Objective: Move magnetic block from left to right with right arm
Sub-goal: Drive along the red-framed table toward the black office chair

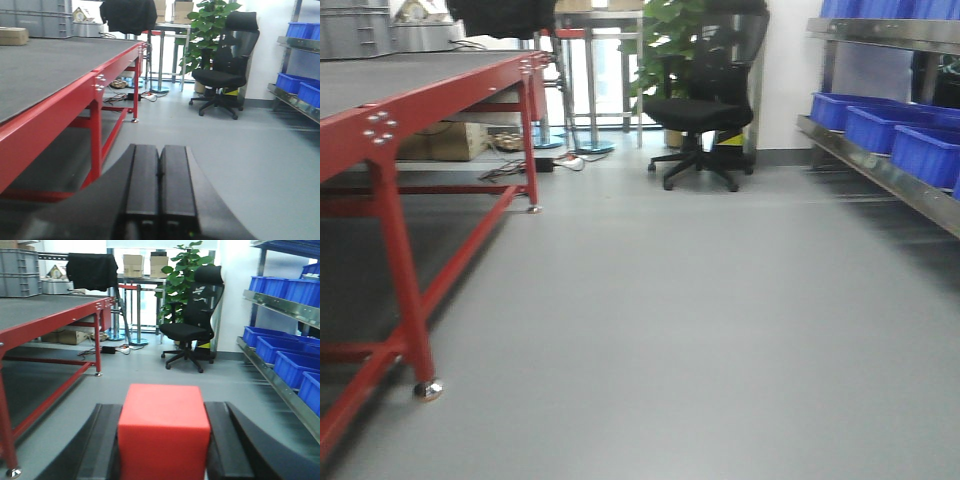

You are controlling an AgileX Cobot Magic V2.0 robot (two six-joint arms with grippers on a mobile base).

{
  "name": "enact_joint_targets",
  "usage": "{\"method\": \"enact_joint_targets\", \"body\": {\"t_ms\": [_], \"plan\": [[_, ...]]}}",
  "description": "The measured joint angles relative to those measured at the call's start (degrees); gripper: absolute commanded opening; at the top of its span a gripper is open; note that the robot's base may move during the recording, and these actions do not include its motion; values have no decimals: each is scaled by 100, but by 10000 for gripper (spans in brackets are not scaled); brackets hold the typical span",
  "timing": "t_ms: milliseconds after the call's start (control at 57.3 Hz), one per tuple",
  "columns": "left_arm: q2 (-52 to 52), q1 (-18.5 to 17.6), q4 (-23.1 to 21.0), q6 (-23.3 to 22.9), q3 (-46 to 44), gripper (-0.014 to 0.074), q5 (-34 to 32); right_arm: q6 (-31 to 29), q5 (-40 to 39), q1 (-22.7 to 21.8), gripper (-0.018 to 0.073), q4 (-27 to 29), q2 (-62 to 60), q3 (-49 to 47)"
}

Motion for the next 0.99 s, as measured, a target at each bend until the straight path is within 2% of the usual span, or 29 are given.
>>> {"method": "enact_joint_targets", "body": {"t_ms": [994], "plan": [[0,0,0,0,0,-126,0,0,0,0,223,0,0,0]]}}
